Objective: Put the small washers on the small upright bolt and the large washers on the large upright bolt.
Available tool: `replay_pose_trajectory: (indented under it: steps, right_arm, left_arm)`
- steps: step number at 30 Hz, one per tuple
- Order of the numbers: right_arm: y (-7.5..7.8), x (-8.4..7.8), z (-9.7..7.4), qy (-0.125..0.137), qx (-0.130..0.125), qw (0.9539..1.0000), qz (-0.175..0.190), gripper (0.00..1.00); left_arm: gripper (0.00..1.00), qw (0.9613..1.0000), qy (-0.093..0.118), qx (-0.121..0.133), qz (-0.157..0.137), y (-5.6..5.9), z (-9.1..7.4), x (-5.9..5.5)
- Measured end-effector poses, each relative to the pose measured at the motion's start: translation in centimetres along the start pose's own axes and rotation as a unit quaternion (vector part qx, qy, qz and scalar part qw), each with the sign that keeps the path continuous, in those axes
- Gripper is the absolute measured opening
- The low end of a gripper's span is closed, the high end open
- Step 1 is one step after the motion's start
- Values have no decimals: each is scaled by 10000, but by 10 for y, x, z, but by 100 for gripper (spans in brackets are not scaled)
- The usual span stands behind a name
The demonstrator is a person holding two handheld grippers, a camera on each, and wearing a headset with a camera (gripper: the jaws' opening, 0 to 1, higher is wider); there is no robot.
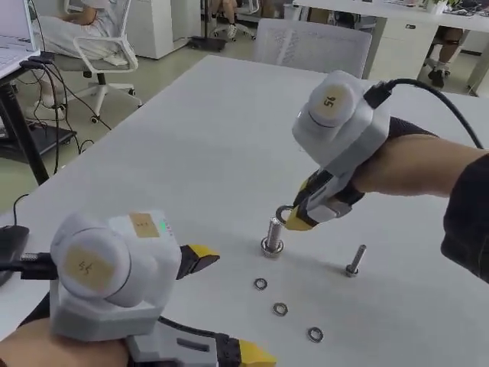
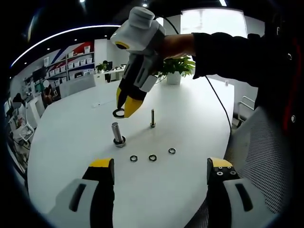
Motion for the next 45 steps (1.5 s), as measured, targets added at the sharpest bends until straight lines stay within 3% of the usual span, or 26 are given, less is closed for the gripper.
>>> replay_pose_trajectory:
  steps: [8, 17, 45]
  right_arm:
    - [6, 5, 11, 27, 71, 10000, -24, 23]
    - [16, -1, 21, -66, 175, 9998, 29, 23]
    - [20, -5, 33, -155, 362, 9991, 123, 23]
  left_arm:
    - [80, 10000, -34, 5, -36, 0, 1, -2]
    - [80, 10000, -65, 16, -61, 0, 1, -2]
    - [79, 9998, -153, 5, -96, 0, 3, -2]
Point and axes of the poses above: the centre of the closed fingertips' face, and the gripper's own axes: z roughly forward along the fingers, y roughly to its right, x roughly out of its top, the point moved 8 cm from there along -z, roughly backward along the fingers, and after that the axes turned 12 degrees about x, right-handed, at the moved point
